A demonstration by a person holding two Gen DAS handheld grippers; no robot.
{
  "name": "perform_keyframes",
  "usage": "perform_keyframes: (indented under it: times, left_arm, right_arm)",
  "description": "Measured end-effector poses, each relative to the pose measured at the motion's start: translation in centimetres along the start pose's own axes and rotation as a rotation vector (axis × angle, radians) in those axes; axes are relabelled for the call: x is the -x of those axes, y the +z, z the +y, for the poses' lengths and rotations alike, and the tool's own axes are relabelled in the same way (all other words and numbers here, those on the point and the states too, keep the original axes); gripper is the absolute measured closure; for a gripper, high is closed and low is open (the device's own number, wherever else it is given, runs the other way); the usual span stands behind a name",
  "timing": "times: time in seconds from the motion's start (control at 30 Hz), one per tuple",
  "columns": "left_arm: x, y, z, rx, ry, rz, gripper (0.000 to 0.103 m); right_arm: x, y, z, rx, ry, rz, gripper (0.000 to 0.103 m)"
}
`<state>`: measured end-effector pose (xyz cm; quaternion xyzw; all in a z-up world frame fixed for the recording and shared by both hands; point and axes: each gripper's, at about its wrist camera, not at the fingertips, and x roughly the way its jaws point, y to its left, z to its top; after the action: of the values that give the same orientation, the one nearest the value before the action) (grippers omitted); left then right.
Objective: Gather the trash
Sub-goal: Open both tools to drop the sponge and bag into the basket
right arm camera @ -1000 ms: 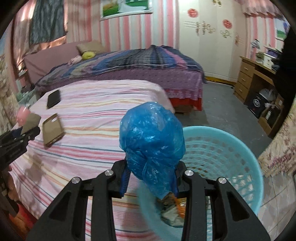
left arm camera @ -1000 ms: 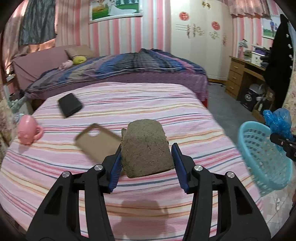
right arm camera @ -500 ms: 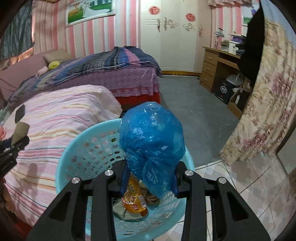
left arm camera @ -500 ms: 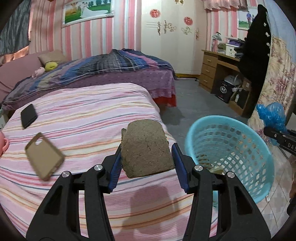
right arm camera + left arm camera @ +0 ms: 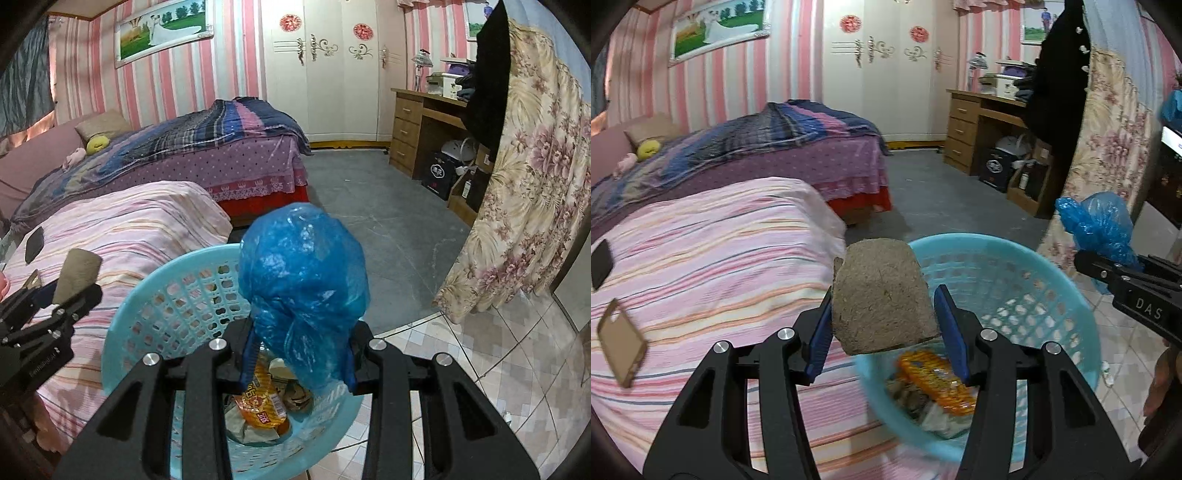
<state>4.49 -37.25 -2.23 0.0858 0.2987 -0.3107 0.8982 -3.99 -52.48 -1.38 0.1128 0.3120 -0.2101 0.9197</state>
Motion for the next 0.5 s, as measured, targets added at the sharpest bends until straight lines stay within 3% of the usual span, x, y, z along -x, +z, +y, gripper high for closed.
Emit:
perform_keyframes:
  times: [0.07,0.2,0.5]
  left_arm:
    - [-0.2,0.1,-0.7,-0.012,-0.014,-0.001,0.05]
    - [-0.5,0.4,-1.1,-0.021,-0.006,-0.009,0.026]
    - [0.5,1.4,1.7,0.018,0.061,-0.05,0.007]
  right_arm:
    - [-0.2,0.0,-0.4,-0.013,-0.01,0.0,0.067]
    - [-0.2,0.2,-0.6,-0.025,-0.018,0.001,0.067]
    - [-0.5,-0.1,-0.5,-0.013,-0.013,0.007,0.067]
